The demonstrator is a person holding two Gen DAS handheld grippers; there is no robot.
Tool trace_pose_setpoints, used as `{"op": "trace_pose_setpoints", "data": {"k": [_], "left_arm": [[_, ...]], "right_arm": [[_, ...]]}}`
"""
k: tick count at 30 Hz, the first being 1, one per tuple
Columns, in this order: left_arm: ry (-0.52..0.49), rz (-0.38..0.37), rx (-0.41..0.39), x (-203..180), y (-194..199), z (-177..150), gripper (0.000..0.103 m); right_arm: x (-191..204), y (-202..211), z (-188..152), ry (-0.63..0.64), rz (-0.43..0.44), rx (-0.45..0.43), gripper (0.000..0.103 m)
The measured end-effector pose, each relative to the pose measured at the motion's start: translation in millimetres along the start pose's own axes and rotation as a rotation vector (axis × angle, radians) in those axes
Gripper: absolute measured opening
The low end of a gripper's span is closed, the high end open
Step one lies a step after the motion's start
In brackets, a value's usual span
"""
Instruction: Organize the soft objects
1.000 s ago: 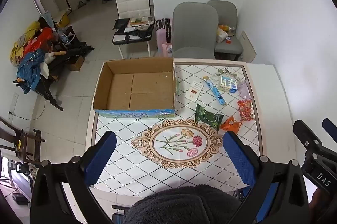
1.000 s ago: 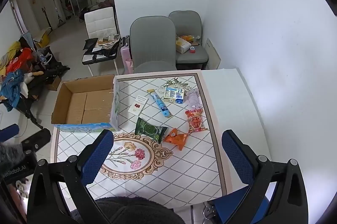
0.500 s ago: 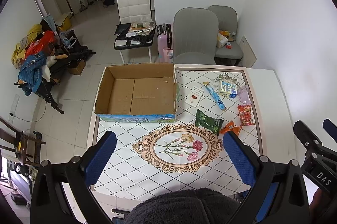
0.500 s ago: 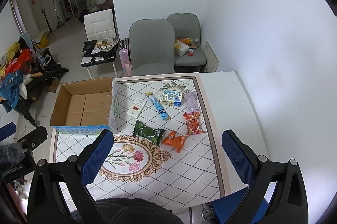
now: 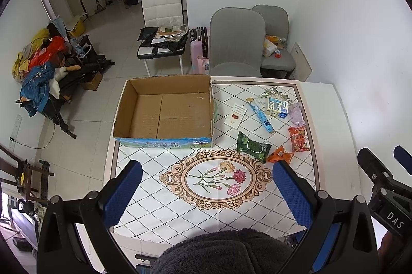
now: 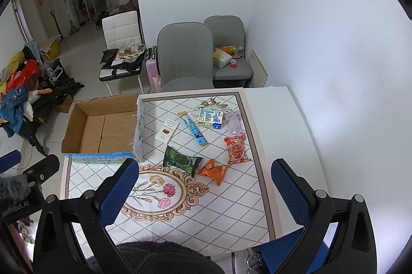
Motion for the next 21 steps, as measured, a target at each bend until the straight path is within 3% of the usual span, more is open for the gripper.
{"op": "trace_pose_setpoints", "data": {"k": [21], "left_arm": [[0.0, -0.013, 0.025, 2.5, -3.9, -5.7, 0.103]], "right_arm": [[2.0, 3.4, -3.7, 0.012, 0.002, -0.006, 0.103]]}}
Point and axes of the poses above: each gripper's, at about its wrist camera, not at the fingertips, and y roughly against the way its jaws point, x to its left, z to its top, the point moved 1 cm from there along -y, roughly the way its jaws point, and after that the axes turned 2 degrees about y, right-handed, at the moved point
